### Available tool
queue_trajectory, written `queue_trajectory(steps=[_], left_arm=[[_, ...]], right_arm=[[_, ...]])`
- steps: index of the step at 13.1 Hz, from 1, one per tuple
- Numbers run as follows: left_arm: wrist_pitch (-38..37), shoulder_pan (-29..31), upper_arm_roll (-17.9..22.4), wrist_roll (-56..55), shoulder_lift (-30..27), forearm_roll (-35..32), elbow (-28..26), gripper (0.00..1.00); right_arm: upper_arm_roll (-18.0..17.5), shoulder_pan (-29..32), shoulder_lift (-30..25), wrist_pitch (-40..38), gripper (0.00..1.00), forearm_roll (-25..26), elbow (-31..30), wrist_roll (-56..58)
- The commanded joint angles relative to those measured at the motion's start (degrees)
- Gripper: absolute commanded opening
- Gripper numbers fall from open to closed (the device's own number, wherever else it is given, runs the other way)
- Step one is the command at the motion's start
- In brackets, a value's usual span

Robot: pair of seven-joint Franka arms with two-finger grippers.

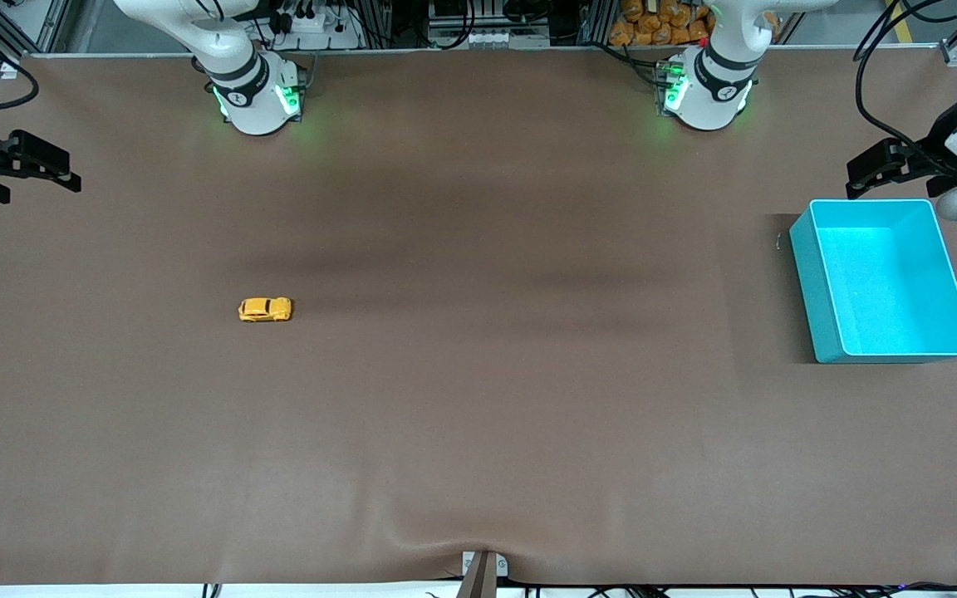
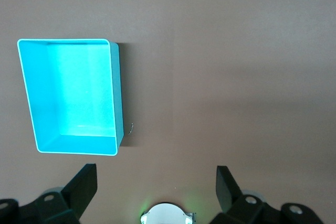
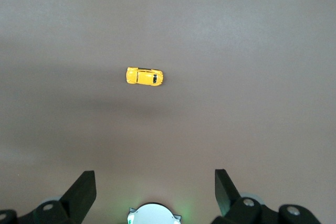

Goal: Wind and store yellow beetle car

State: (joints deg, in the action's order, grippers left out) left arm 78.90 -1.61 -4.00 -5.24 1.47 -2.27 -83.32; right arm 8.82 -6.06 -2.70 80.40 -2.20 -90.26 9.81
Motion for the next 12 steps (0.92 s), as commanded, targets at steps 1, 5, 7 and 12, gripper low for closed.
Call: queue_trajectory(steps=[1, 5, 7, 12], left_arm=[[-0.76, -0.59, 0.23, 0.94, -1.12, -1.33, -0.53, 1.00], [-0.77, -0.59, 0.14, 1.03, -1.03, -1.15, -0.35, 1.00], [-0.77, -0.68, 0.14, 1.03, -1.12, -1.24, -0.35, 1.00], [-0.77, -0.68, 0.14, 1.03, -1.03, -1.15, -0.18, 1.00]], right_arm=[[-1.17, -0.88, -1.25, -2.69, 1.00, 2.11, 2.96, -3.90], [-1.09, -0.44, -0.73, -2.01, 1.00, 1.94, 4.48, -4.01], [-1.09, -0.36, -0.72, 0.36, 1.00, 1.77, 4.48, -3.92], [-1.09, -0.53, -0.64, 0.28, 1.00, 1.85, 4.31, -4.01]])
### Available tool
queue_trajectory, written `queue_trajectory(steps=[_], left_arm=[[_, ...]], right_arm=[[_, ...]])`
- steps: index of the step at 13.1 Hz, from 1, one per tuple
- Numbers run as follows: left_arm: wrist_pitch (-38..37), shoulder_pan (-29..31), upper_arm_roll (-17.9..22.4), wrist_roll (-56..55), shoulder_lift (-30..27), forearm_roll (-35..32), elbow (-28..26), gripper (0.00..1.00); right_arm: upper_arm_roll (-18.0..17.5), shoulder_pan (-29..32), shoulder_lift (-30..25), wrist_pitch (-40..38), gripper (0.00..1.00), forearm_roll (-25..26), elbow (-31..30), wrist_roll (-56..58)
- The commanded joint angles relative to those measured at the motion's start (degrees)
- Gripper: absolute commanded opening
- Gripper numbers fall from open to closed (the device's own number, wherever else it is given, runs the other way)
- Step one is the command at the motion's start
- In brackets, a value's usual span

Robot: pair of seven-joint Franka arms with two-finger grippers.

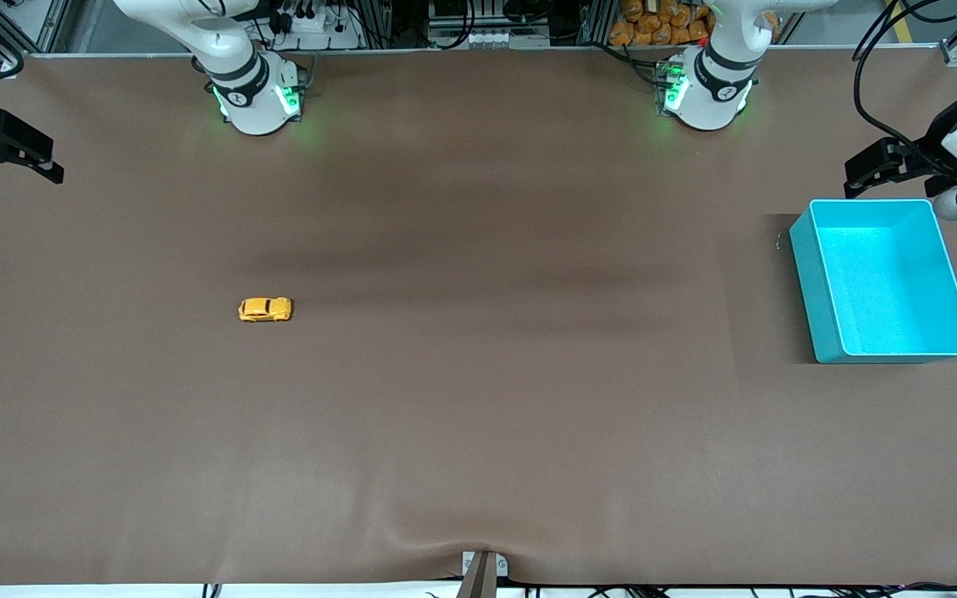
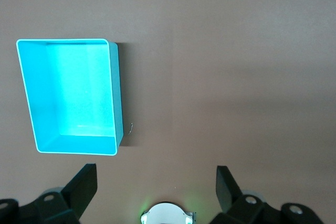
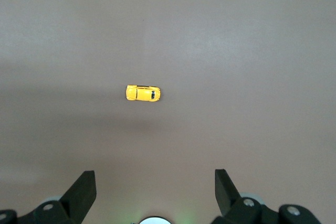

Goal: Wind and store yellow beetle car

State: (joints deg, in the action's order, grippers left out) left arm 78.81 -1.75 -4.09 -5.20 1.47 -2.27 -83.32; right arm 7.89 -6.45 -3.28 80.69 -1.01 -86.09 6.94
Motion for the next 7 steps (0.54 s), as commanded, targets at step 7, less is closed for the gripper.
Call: queue_trajectory(steps=[7], left_arm=[[-0.68, -0.10, 0.22, 1.15, -0.95, -0.36, 0.00, 1.00]], right_arm=[[-1.11, -0.23, -0.15, 0.25, 1.00, 0.57, -3.80, 0.79]])
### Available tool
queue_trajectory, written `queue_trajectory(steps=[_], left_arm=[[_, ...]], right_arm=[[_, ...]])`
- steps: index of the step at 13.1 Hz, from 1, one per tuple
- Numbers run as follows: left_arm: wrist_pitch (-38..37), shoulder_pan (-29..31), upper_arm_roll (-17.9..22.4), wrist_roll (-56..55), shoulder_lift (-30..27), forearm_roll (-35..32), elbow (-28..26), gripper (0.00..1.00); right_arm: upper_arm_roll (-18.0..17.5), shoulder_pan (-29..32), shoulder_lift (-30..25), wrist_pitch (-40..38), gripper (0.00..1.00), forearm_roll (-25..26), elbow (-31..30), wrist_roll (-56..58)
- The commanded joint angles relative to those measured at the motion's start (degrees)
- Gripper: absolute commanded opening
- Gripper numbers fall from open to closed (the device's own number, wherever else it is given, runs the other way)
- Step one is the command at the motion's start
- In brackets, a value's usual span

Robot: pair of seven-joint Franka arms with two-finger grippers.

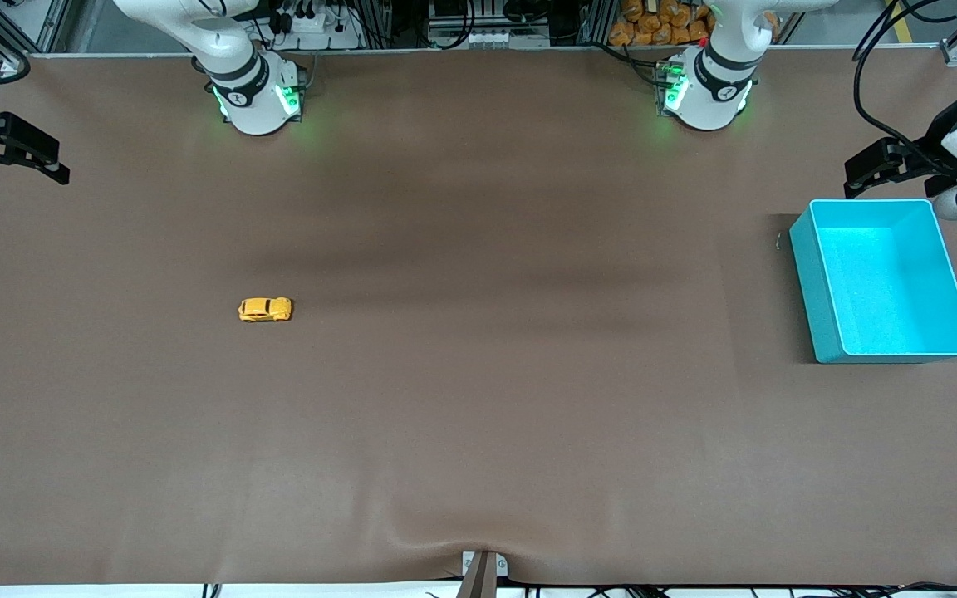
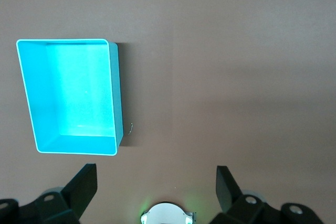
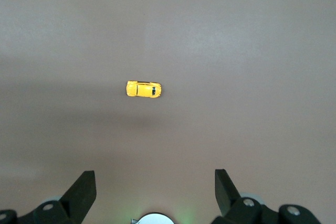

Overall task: Wind and store yellow beetle car
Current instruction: 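Reach the right gripper down over the yellow beetle car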

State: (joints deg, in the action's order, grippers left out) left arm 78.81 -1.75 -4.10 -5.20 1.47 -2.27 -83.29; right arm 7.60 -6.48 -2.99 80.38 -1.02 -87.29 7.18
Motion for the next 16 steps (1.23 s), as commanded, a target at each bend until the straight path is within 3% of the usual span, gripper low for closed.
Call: queue_trajectory(steps=[1, 8, 12, 16], left_arm=[[-0.68, 0.07, 0.24, 1.07, -0.86, -0.36, -0.03, 1.00], [-0.68, -0.80, -0.20, 0.01, 0.20, -0.98, -0.12, 1.00], [-0.68, -0.80, -0.20, 0.01, 1.51, -1.24, -0.12, 1.00], [-0.33, -0.80, -0.20, -0.07, 1.52, -1.15, -0.12, 1.00]], right_arm=[[-1.97, -0.02, -0.35, 1.62, 1.00, 0.58, -4.37, 1.94], [-12.34, -0.28, 0.18, 23.57, 1.00, 0.84, -25.10, 5.62], [-12.61, -0.28, 2.64, 34.56, 1.00, 1.02, -33.11, 15.82], [-12.53, -0.28, 7.03, 42.56, 1.00, 1.28, -36.54, 34.78]])
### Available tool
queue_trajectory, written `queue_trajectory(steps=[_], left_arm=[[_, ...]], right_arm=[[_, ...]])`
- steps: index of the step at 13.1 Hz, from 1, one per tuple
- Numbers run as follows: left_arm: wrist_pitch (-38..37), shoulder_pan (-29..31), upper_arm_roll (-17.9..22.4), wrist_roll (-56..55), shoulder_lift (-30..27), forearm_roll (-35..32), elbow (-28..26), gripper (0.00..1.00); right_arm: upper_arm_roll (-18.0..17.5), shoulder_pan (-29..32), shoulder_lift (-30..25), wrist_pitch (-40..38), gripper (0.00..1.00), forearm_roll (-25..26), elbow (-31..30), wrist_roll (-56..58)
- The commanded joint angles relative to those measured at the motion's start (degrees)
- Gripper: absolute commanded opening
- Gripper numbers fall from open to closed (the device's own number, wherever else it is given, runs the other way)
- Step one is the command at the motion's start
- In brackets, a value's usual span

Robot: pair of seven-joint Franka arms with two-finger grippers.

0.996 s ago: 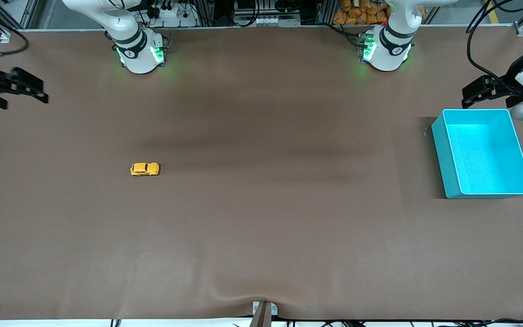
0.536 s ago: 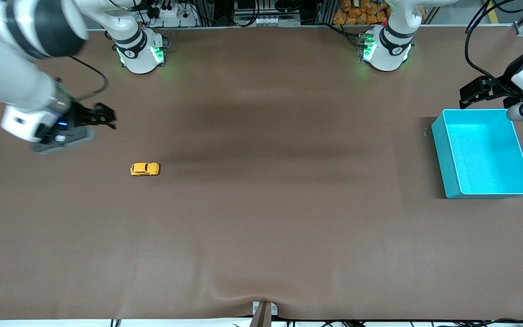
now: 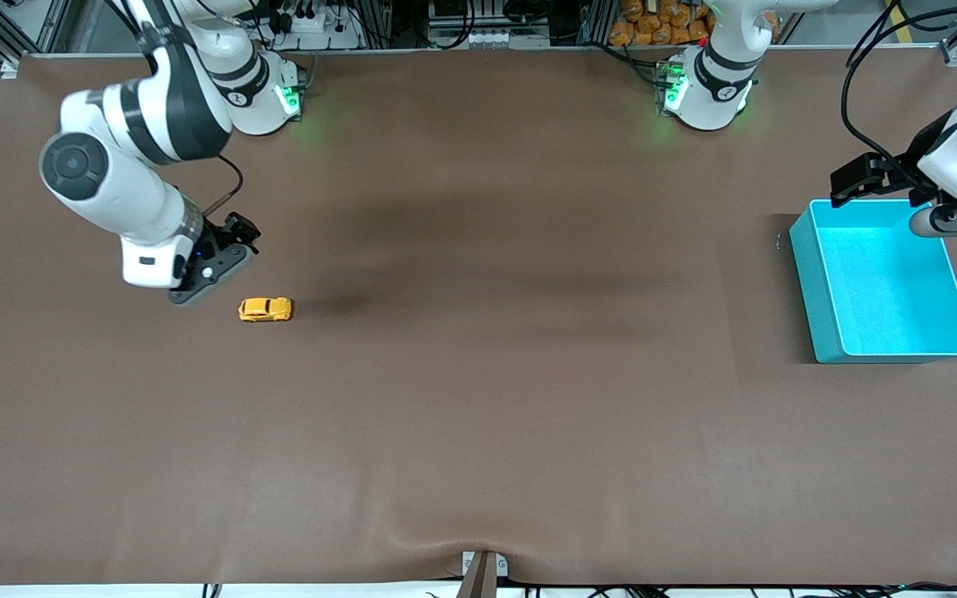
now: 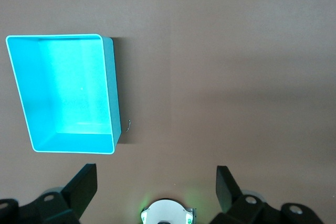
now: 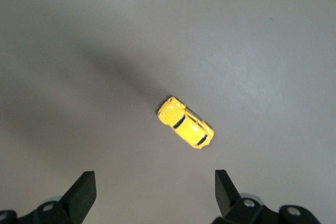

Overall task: Wind and store yellow beetle car
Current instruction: 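Reach the right gripper down over the yellow beetle car, then close the right gripper on the yellow car's body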

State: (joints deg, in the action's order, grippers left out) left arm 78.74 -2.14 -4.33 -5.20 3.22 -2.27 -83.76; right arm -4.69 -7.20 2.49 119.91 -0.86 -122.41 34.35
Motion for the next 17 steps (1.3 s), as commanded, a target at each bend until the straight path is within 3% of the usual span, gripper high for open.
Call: queue_trajectory(steps=[1, 8, 13, 17], left_arm=[[-0.25, -0.41, 0.03, -0.07, -0.23, -1.24, 0.44, 1.00], [-0.25, 0.38, 0.03, -0.07, -0.58, -1.07, 0.52, 1.00], [-0.25, 0.47, 0.38, 0.10, -1.02, -0.63, 0.96, 1.00], [-0.25, 0.47, 0.38, 0.10, -1.02, -0.63, 0.96, 1.00]], right_arm=[[-0.23, 0.34, 2.78, 3.74, 1.00, 1.12, -1.95, 12.18], [-0.05, -0.01, 9.37, 14.99, 1.00, 5.51, -5.38, 29.53], [0.91, -0.36, 13.15, 21.31, 1.00, 11.67, -6.60, 32.35], [1.79, -0.10, 16.05, 26.51, 0.90, 11.93, -8.02, 35.51]])
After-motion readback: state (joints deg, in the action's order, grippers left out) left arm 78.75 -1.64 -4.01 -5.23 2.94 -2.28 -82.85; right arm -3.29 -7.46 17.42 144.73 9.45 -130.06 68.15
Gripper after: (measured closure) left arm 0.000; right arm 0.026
